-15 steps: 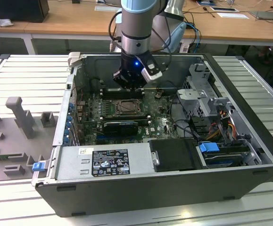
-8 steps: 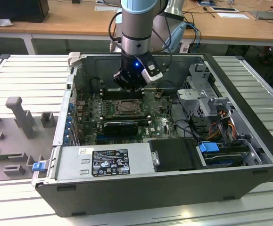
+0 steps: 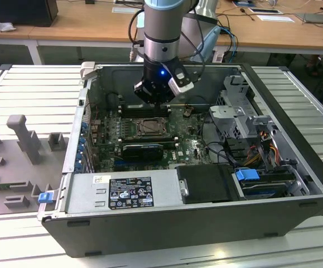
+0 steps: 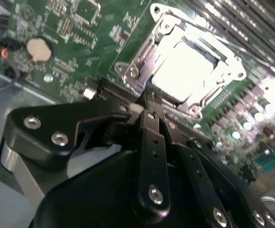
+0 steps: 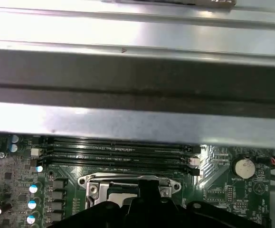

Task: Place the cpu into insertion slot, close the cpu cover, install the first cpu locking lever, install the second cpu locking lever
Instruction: 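Install the second cpu locking lever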

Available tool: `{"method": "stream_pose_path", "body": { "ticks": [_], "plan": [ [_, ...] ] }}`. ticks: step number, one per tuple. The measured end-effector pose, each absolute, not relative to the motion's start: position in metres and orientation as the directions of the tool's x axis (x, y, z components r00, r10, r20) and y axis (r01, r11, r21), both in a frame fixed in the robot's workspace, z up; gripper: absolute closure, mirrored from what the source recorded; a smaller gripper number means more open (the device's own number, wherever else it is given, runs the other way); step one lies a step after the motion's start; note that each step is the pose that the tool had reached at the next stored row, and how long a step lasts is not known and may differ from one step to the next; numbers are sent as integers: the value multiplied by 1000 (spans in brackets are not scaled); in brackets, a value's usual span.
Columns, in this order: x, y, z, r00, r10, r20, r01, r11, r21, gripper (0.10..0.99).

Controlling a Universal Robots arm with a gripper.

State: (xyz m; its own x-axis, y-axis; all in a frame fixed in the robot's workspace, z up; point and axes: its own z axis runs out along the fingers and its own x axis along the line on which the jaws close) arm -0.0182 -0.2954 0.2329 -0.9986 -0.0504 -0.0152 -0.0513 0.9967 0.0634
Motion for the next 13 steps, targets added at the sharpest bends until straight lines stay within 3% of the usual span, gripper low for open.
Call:
{"method": "stream_pose_path", "body": {
  "ticks": [7,13],
  "plan": [
    [-18,-299,253,-999,-50,-15,-51,997,63,980],
    [-18,-340,250,-999,-50,-15,-51,997,62,980]
  ]
}}
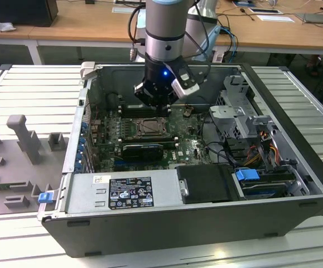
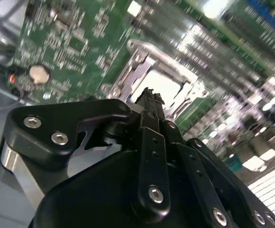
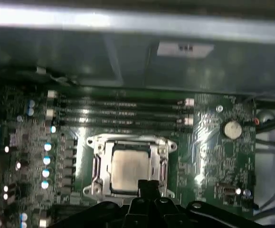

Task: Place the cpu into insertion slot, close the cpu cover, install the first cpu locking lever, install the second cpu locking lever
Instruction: 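Install the second cpu locking lever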

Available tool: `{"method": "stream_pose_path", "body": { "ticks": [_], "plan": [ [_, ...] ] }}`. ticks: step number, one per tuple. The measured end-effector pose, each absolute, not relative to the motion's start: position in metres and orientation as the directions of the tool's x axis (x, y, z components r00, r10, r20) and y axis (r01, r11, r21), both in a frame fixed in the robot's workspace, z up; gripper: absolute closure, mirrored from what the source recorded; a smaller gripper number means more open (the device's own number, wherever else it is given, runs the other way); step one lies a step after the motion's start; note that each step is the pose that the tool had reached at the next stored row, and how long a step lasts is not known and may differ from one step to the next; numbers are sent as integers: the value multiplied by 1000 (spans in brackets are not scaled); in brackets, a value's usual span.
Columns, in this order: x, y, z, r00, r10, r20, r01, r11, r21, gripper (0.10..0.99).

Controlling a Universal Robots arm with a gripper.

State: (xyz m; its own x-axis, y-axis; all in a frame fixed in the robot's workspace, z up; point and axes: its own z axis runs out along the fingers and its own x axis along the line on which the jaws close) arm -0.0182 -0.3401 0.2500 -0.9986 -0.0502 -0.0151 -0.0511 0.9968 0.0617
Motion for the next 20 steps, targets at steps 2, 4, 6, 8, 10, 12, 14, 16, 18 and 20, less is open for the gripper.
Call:
{"method": "stream_pose_path", "body": {
  "ticks": [2,4,6,8,10,12,14,16,18,20],
  "plan": [
    [-18,-351,248,-999,-50,-15,-51,997,62,980],
    [-19,-355,245,-998,-62,-15,-62,996,62,980],
    [-20,-357,243,-997,-74,-15,-75,995,63,980],
    [-25,-359,242,-997,-76,-15,-77,995,65,980],
    [-31,-369,242,-997,-76,-15,-77,995,70,980],
    [-36,-376,242,-997,-76,-16,-77,994,76,980],
    [-42,-377,242,-997,-76,-17,-77,994,84,980],
    [-52,-377,241,-997,-75,-17,-77,993,93,980],
    [-55,-377,240,-997,-76,-18,-77,992,101,980],
    [-57,-377,237,-997,-76,-18,-77,991,107,980]
  ]
}}
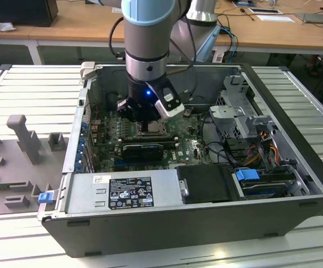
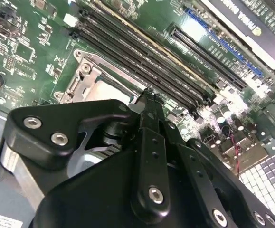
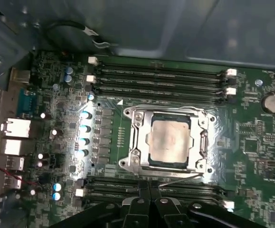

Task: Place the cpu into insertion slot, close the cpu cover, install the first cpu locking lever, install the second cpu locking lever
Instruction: 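Install the second cpu locking lever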

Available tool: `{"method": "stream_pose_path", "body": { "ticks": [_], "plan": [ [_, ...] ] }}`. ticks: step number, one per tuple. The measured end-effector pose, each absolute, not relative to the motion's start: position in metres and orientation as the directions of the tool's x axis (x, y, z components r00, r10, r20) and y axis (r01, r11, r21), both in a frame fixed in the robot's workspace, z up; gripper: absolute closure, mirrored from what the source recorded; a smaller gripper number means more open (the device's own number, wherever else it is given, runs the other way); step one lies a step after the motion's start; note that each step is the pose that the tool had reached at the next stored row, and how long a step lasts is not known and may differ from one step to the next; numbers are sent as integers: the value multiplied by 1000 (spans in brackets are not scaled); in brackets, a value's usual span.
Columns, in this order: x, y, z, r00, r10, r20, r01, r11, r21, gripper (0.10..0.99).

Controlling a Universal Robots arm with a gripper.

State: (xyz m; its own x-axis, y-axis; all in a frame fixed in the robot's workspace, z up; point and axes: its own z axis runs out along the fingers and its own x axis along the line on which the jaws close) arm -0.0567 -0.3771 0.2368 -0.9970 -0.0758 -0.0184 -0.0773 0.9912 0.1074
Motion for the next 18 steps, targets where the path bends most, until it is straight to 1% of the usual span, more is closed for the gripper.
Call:
{"method": "stream_pose_path", "body": {
  "ticks": [10,11,12,13,15,17,18],
  "plan": [
    [-63,-377,214,-997,-78,-18,-80,991,108,980],
    [-63,-378,213,-997,-78,-19,-80,990,113,980],
    [-64,-379,213,-997,-78,-20,-80,989,124,980],
    [-67,-382,213,-997,-77,-22,-80,984,157,980],
    [-69,-385,212,-997,-77,-25,-80,979,185,980],
    [-69,-389,212,-997,-76,-26,-80,975,205,980],
    [-70,-393,211,-997,-76,-27,-80,971,224,980]
  ]
}}
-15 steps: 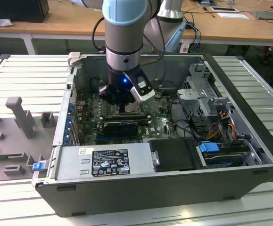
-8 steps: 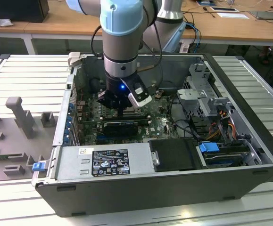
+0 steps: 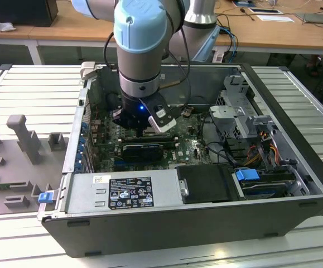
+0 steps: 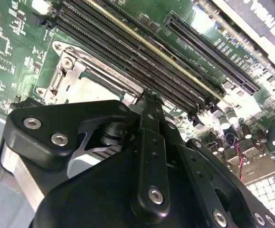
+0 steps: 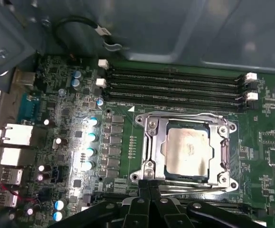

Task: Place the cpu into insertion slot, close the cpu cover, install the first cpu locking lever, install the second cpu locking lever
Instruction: 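Install the second cpu locking lever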

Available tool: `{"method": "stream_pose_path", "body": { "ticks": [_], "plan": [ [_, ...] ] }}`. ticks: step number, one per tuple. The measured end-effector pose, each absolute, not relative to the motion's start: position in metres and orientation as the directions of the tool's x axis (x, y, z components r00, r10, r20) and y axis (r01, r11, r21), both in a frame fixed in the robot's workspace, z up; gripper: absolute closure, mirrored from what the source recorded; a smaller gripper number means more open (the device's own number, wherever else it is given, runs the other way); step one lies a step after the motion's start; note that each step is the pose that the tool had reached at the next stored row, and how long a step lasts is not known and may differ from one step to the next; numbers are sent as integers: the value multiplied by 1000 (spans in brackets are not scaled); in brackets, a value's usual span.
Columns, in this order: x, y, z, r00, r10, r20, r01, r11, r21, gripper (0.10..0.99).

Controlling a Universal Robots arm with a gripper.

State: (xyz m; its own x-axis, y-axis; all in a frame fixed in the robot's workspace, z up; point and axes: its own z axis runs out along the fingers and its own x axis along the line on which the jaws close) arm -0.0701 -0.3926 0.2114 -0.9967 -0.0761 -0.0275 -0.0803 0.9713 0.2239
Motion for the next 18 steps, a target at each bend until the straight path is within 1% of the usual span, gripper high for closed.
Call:
{"method": "stream_pose_path", "body": {
  "ticks": [2,6,8,12,13,18],
  "plan": [
    [-71,-397,211,-997,-76,-29,-81,966,246,980],
    [-72,-401,207,-997,-75,-31,-81,961,266,980],
    [-74,-403,206,-997,-75,-32,-82,954,289,980],
    [-75,-404,197,-997,-75,-35,-82,945,317,980],
    [-79,-404,196,-997,-75,-36,-82,940,331,980],
    [-81,-404,195,-997,-75,-36,-82,939,333,980]
  ]
}}
